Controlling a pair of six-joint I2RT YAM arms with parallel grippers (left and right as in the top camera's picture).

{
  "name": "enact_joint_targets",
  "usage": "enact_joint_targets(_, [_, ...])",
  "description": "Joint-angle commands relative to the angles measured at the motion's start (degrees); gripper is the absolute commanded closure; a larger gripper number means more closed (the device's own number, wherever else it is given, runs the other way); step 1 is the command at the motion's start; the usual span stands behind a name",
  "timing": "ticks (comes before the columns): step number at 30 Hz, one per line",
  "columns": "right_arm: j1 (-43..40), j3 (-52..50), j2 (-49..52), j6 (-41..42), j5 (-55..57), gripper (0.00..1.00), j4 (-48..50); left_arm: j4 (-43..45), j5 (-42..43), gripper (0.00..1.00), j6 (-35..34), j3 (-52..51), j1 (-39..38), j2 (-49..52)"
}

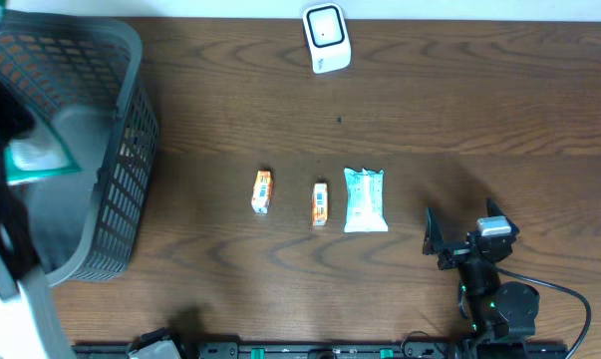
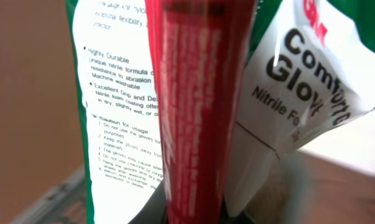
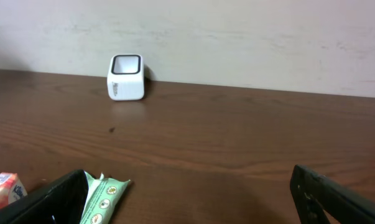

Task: Scan the item barcode
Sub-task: 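Lift the glove pack out of the basket toward the scanner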

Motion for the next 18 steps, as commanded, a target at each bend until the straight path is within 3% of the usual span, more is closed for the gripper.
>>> enact_joint_targets(1, [0.7, 0.0, -0.1, -0.2, 0.1, 0.01, -0.2, -2.3, 6.5, 0.93, -7.5, 0.2, -6.2, -4.7])
enact_joint_targets(9, [0.7, 0.0, -0.1, -0.2, 0.1, 0.01, -0.2, -10.9, 8.6, 0.93, -11.2, 0.1, -24.0, -7.2])
enact_joint_targets(18, [0.7, 0.0, -0.1, -0.2, 0.1, 0.01, -0.2, -19.3, 7.7, 0.93, -13.6, -2.3, -38.5, 3.3])
